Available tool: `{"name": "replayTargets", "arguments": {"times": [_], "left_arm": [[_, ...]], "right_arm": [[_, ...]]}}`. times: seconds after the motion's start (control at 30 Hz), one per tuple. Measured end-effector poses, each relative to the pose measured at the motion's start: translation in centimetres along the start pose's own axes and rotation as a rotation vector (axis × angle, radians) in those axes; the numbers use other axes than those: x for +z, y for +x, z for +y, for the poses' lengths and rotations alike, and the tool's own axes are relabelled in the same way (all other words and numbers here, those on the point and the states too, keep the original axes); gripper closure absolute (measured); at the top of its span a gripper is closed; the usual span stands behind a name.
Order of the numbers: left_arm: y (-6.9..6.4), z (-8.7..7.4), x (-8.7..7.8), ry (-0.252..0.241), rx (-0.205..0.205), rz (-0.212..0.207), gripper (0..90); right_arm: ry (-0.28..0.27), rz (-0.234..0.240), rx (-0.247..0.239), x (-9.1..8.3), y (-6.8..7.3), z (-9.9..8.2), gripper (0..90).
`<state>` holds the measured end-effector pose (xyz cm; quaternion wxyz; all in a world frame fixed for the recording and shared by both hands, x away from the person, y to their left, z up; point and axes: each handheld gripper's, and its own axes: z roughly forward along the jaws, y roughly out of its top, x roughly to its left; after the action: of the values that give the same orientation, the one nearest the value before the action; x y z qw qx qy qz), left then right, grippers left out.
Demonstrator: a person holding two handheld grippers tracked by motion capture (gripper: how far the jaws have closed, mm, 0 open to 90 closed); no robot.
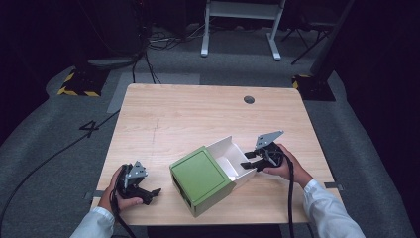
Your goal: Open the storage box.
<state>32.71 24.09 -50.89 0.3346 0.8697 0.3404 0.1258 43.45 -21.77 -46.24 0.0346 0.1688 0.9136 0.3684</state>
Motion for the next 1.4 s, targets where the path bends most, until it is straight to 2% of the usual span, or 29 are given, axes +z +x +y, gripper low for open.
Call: {"name": "replayTargets", "arguments": {"times": [0.5,0.73,0.97,1.2,1.4], "left_arm": [[0.0,0.0,0.0,0.0,0.0,0.0,0.2],[0.0,0.0,0.0,0.0,0.0,0.0,0.2],[0.0,0.0,0.0,0.0,0.0,0.0,0.2],[0.0,0.0,0.0,0.0,0.0,0.0,0.2],[0.0,0.0,0.0,0.0,0.0,0.0,0.2]], "right_arm": [[-0.003,-0.026,0.012,-0.2,-1.3,-0.4,54.7],[-0.004,-0.034,0.001,-0.2,-1.5,-0.2,55.1],[-0.001,-0.075,-0.003,-0.2,-1.9,-0.2,55.3],[-0.029,-0.078,0.005,-0.6,-2.0,-0.1,52.1],[-0.057,-0.127,0.014,-1.6,-2.1,-0.1,49.4]]}}
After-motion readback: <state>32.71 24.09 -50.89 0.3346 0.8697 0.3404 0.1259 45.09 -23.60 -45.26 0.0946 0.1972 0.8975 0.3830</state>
